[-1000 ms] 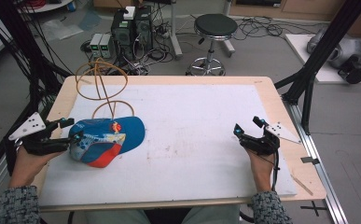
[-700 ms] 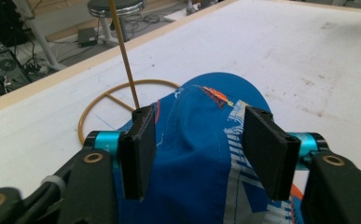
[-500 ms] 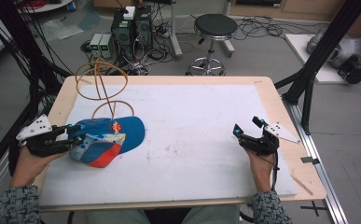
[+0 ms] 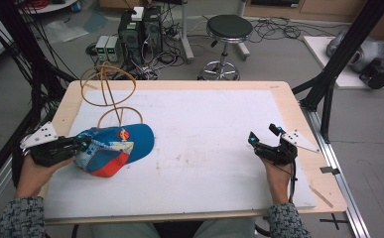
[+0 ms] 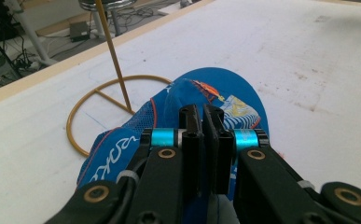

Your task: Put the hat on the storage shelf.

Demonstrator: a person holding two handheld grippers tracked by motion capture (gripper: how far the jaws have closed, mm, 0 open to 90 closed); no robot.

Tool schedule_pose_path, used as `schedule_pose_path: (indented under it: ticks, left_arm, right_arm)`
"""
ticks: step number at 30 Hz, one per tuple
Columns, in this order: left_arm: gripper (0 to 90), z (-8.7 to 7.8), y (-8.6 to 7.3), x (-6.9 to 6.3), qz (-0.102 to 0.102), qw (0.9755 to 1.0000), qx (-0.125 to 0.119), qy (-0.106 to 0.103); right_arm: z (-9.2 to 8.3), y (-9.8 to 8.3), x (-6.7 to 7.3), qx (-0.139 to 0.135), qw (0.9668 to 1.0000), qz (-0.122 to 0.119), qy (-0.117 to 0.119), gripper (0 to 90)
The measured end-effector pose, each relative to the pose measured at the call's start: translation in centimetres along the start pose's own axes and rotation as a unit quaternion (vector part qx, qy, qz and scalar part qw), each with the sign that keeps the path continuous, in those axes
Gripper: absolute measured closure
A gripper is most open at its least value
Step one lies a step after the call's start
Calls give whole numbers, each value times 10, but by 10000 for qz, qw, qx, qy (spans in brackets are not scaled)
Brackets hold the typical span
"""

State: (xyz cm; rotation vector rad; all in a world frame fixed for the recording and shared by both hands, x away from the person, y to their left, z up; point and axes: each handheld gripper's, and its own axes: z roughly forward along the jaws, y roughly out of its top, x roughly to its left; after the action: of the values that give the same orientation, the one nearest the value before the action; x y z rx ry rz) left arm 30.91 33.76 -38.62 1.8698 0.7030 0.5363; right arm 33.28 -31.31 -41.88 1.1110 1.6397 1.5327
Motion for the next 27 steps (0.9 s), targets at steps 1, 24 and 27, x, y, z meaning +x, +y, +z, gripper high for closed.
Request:
schedule_pose_path:
  ticks: [1, 24, 27]
  left_arm:
    - [861, 0, 0, 0, 11, 10000, -16, -2]
    - [869, -3, 43, -29, 493, 9971, -536, -236]
    - [870, -3, 53, -36, 589, 9965, -539, -249]
  right_arm:
    - [0, 0, 0, 0, 10000, 0, 0, 113]
    - [-2, 1, -5, -39, 9999, 86, -68, 113]
    - [-4, 1, -8, -88, 9998, 142, -105, 113]
